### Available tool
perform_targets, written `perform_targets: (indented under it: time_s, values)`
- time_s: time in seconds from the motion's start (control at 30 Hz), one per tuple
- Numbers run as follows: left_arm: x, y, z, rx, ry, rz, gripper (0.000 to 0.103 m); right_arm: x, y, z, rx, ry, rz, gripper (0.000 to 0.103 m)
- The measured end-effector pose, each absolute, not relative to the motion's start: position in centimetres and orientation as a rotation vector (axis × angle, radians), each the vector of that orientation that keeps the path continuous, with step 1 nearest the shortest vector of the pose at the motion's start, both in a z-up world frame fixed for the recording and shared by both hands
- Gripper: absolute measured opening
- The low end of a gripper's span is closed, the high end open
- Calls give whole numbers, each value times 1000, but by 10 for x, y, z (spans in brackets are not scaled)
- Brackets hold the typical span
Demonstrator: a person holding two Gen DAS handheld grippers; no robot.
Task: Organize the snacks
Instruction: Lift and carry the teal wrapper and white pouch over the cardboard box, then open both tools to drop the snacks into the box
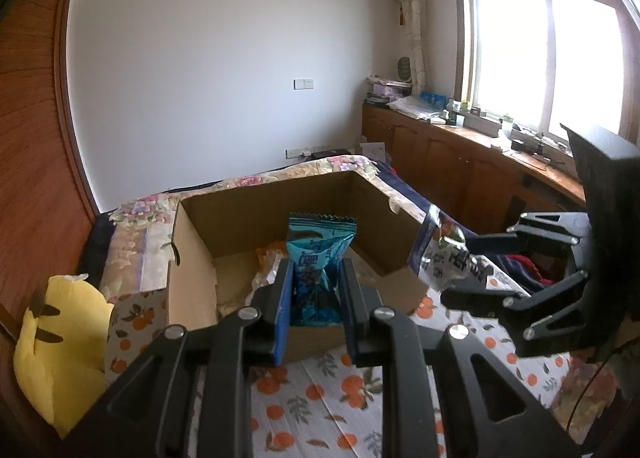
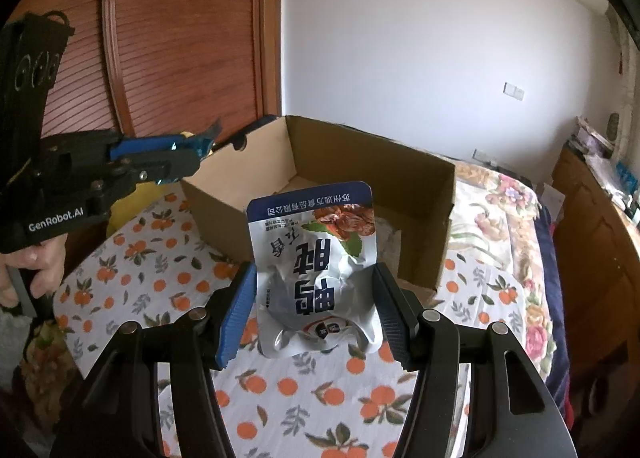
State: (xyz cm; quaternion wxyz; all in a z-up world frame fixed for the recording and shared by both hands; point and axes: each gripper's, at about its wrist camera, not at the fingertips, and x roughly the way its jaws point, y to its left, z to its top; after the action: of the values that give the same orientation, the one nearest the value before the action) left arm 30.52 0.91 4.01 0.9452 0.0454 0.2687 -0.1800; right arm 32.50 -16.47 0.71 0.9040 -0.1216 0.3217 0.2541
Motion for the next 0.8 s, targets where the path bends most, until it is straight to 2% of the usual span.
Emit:
perform_targets:
  time_s: [0.5,0.8]
  values:
    - [386,16,-9,68,624,-322,20,406,-141,-13,-220,674,517,59]
    - [401,17,-32,96,672,-321,20,436,-135,-41,-211,709,500,59]
